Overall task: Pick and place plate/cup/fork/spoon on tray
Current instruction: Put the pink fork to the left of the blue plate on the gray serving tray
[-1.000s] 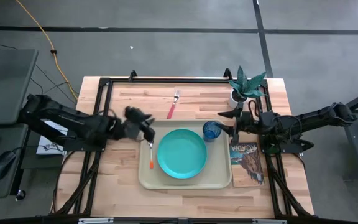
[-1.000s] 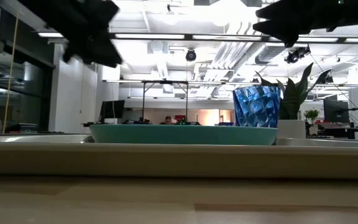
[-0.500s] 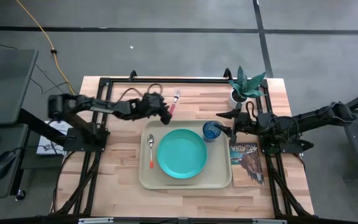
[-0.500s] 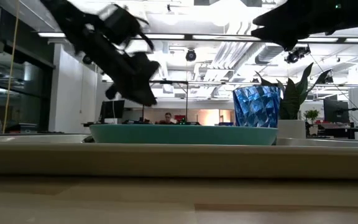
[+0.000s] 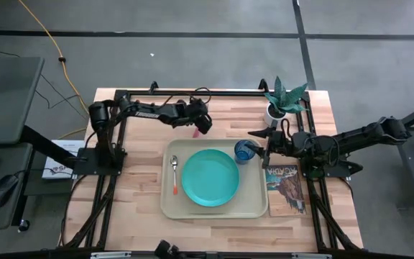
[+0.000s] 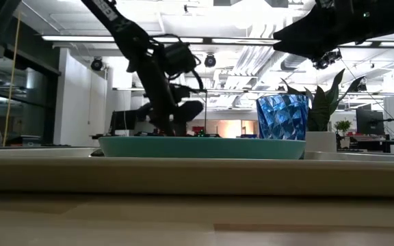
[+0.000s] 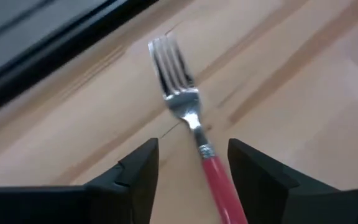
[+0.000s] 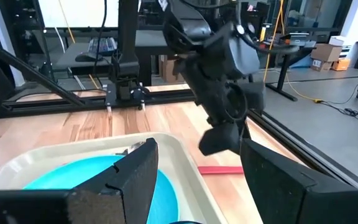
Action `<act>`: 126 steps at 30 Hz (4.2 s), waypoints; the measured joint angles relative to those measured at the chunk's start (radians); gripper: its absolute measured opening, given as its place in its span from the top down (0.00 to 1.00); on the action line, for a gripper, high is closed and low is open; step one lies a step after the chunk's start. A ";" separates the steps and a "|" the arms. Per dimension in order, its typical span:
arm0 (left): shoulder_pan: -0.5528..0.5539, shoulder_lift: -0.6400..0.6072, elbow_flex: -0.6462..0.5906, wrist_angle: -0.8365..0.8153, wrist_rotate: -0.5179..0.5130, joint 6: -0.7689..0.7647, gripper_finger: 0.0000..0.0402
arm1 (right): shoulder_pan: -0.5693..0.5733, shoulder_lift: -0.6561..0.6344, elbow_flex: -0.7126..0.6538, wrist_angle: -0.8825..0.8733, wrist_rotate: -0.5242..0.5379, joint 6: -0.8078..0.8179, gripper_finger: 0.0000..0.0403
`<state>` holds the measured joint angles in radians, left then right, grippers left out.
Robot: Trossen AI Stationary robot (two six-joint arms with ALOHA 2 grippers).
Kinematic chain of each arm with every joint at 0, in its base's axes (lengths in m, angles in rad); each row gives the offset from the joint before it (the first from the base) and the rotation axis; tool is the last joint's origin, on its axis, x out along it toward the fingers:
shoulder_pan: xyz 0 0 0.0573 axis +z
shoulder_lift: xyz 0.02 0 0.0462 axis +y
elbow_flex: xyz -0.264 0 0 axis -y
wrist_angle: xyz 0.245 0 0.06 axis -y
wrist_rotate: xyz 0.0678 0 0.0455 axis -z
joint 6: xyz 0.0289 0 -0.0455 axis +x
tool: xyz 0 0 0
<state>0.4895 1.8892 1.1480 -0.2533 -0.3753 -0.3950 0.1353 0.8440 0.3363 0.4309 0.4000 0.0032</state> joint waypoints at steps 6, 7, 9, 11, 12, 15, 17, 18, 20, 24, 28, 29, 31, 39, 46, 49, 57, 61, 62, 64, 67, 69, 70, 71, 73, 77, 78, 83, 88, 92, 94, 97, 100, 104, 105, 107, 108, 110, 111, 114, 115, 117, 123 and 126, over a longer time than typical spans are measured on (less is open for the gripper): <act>0.045 0.046 0.002 -0.016 0.069 -0.090 0.54 | 0.000 0.000 0.000 0.000 0.000 0.000 0.45; 0.049 0.051 0.002 -0.013 0.080 -0.093 0.54 | 0.000 0.000 0.000 0.000 0.000 0.000 0.45; 0.052 0.060 0.002 -0.011 0.101 -0.096 0.54 | 0.000 0.000 0.000 0.000 0.000 0.000 0.45; 0.051 0.067 0.003 -0.006 0.107 -0.095 0.55 | 0.000 0.000 0.000 0.000 0.000 0.000 0.45; 0.051 0.067 0.003 -0.006 0.110 -0.095 0.55 | 0.000 0.000 0.000 0.000 0.000 0.000 0.45; 0.045 0.073 0.003 0.014 0.110 -0.089 0.56 | 0.000 0.000 0.000 0.000 0.000 0.000 0.45; 0.038 0.075 0.003 0.034 0.115 -0.077 0.56 | 0.000 0.000 0.000 0.000 0.000 0.000 0.45; 0.035 0.075 0.003 0.040 0.121 -0.075 0.56 | 0.000 0.000 0.000 0.000 -0.001 0.000 0.45; 0.030 0.075 0.003 0.055 0.138 -0.073 0.56 | 0.000 0.000 0.000 0.000 -0.001 0.000 0.45; 0.023 0.075 0.002 0.084 0.150 -0.073 0.56 | 0.000 0.000 0.000 0.000 -0.001 0.000 0.45; 0.021 0.075 0.002 0.115 0.150 -0.098 0.56 | 0.000 0.000 0.000 0.000 -0.002 0.000 0.45; 0.021 0.075 0.002 0.115 0.148 -0.108 0.56 | 0.000 0.000 0.000 0.000 -0.003 0.000 0.45; 0.018 0.075 0.002 0.111 0.137 -0.139 0.56 | 0.000 0.000 0.000 0.000 -0.003 0.000 0.45; -0.016 0.123 0.002 0.110 0.090 -0.193 0.56 | 0.000 0.000 0.000 0.000 -0.003 0.000 0.45; -0.036 0.143 0.005 0.118 0.025 -0.171 0.58 | 0.000 0.000 0.000 0.000 -0.003 -0.001 0.45; -0.041 0.139 0.003 0.115 0.007 -0.140 0.65 | 0.000 0.000 0.000 0.000 0.000 -0.002 0.45; -0.050 0.118 0.000 0.103 0.000 -0.078 0.97 | 0.000 0.000 0.000 0.000 0.000 -0.002 0.45; -0.050 0.065 0.000 0.078 -0.005 -0.048 0.94 | 0.000 0.000 0.000 0.000 0.000 -0.002 0.45; -0.050 0.047 0.000 0.067 -0.007 -0.040 0.94 | 0.000 0.000 0.000 0.000 0.000 -0.002 0.45; -0.050 0.007 0.000 0.031 -0.009 -0.035 0.96 | 0.000 0.000 0.000 0.000 0.000 -0.002 0.45; -0.061 -0.067 0.000 -0.025 -0.012 -0.018 0.99 | 0.000 0.000 0.000 -0.001 0.000 -0.001 0.45; -0.083 -0.131 -0.008 -0.054 -0.019 -0.018 0.99 | 0.000 0.000 0.000 -0.001 -0.001 -0.001 0.45; -0.098 -0.164 -0.016 -0.076 -0.021 -0.021 0.99 | 0.000 0.000 0.000 -0.001 -0.001 -0.002 0.45; -0.120 -0.198 -0.028 -0.099 -0.033 -0.029 0.99 | 0.000 0.000 0.000 -0.001 -0.001 -0.002 0.45; -0.172 -0.269 -0.071 -0.104 -0.064 -0.054 0.99 | 0.000 0.000 0.000 -0.001 -0.001 -0.002 0.45; -0.315 -0.414 -0.198 -0.081 -0.145 -0.155 0.99 | 0.000 0.000 0.000 -0.002 -0.004 -0.002 0.45; -0.359 -0.444 -0.238 -0.077 -0.176 -0.195 0.99 | 0.000 0.000 0.000 -0.002 -0.004 -0.002 0.45; -0.594 -0.521 -0.436 0.012 -0.313 -0.466 1.00 | 0.000 0.000 0.000 -0.001 -0.004 -0.001 0.45; -0.809 -0.478 -0.574 0.225 -0.532 -0.720 1.00 | 0.000 0.000 0.000 -0.001 0.001 -0.002 0.45; -0.911 -0.401 -0.599 0.346 -0.728 -0.800 1.00 | 0.000 0.000 0.000 0.000 0.002 0.000 0.45; -0.942 -0.365 -0.593 0.373 -0.807 -0.804 0.99 | 0.000 0.001 0.000 0.003 0.002 0.000 0.45; -0.964 -0.303 -0.571 0.397 -0.893 -0.806 0.99 | 0.000 0.002 0.000 0.001 0.007 -0.001 0.45; -0.970 -0.241 -0.543 0.419 -0.936 -0.798 0.99 | 0.000 0.003 0.000 0.001 0.008 0.000 0.45; -0.968 -0.200 -0.523 0.414 -0.946 -0.799 0.99 | 0.000 0.011 -0.001 0.004 0.008 0.000 0.45; -0.968 -0.200 -0.520 0.412 -0.955 -0.799 0.99 | 0.000 0.013 -0.001 0.000 0.007 -0.001 0.45; -0.968 -0.213 -0.518 0.394 -0.956 -0.798 1.00 | 0.000 0.017 -0.001 0.000 0.009 0.000 0.45; -0.968 -0.223 -0.519 0.387 -0.962 -0.792 1.00 | 0.000 0.020 -0.001 0.003 0.009 -0.001 0.45; -0.968 -0.239 -0.517 0.386 -0.964 -0.754 1.00 | 0.000 0.021 -0.001 -0.003 0.009 -0.001 0.45; -0.968 -0.250 -0.518 0.383 -0.967 -0.731 1.00 | 0.000 0.021 -0.001 0.002 0.010 0.000 0.45; -0.968 -0.269 -0.517 0.385 -0.967 -0.700 1.00 | 0.000 0.023 -0.001 0.000 0.012 0.000 0.45; -0.968 -0.273 -0.518 0.384 -0.967 -0.694 1.00 | 0.000 0.023 -0.001 0.001 0.012 -0.001 0.45; -0.968 -0.275 -0.518 0.387 -0.967 -0.690 1.00 | 0.000 0.023 -0.001 0.000 0.012 -0.001 0.45; -0.960 -0.275 -0.518 0.385 -0.929 -0.674 1.00 | 0.000 0.023 -0.001 0.000 0.013 0.000 0.45; -0.959 -0.286 -0.518 0.382 -0.893 -0.650 1.00 | 0.000 0.023 -0.001 0.001 0.013 0.000 0.45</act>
<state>-0.4690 1.6027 0.6295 0.1288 -1.2680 -1.0450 0.1356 0.8669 0.3355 0.4314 0.4126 0.0032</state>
